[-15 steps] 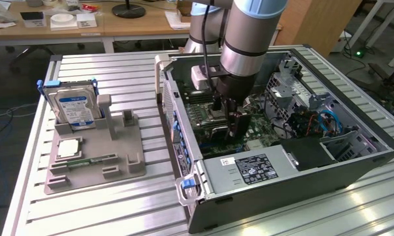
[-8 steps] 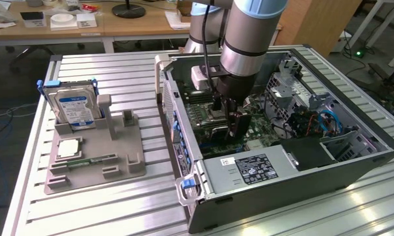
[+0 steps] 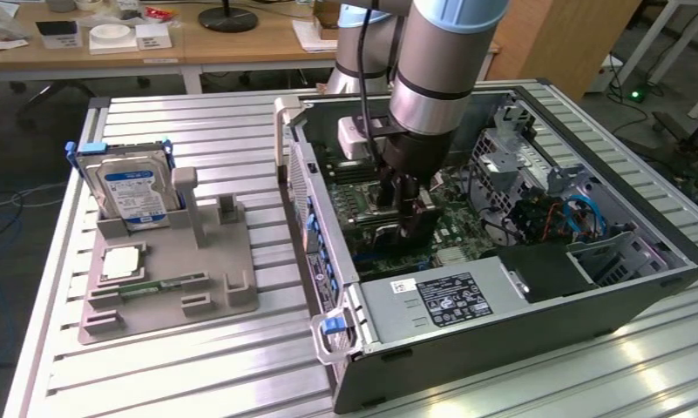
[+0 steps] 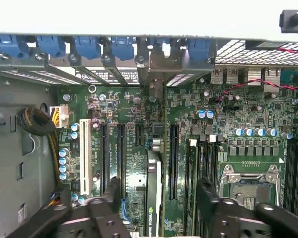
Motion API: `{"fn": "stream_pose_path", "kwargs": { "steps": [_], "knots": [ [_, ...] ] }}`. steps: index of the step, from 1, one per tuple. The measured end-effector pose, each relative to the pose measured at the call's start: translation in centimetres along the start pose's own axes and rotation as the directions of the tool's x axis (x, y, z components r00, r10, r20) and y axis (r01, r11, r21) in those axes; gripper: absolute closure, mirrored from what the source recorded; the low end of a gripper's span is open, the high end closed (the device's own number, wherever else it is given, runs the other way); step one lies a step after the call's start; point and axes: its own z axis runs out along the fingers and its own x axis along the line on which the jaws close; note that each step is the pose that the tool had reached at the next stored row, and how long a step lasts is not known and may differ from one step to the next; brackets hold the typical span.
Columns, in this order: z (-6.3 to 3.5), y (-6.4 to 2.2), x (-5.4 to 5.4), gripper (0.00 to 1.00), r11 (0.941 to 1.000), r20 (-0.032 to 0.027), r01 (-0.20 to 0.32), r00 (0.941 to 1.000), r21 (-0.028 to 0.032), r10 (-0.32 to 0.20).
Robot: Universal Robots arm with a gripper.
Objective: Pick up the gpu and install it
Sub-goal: 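Insert the gpu into the slot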
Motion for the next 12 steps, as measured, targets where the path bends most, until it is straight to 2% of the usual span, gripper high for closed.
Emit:
{"fn": "stream_pose_path", "kwargs": {
  "steps": [3, 4, 5, 7, 9, 12],
  "knots": [
    [0.00, 0.01, 0.00, 0.38, 1.0000, 0.0000, 0.000, 1.0000, 0.0000, 0.000],
    [0.00, 0.01, 0.00, 0.38, 1.0000, 0.0000, 0.000, 1.0000, 0.0000, 0.000],
    [0.00, 0.01, 0.00, 0.45, 1.0000, 0.0000, 0.000, 1.0000, 0.0000, 0.000],
    [-0.13, 0.02, 0.01, 0.45, 1.0000, -0.0002, 0.000, 1.0000, -0.0001, 0.000],
    [-0.68, 0.01, -0.02, 0.45, 1.0000, -0.0001, 0.000, 1.0000, 0.0000, 0.000],
    [-0.77, 0.01, -0.02, 0.45, 1.0000, 0.0001, 0.000, 1.0000, 0.0001, 0.000]
  ]
}}
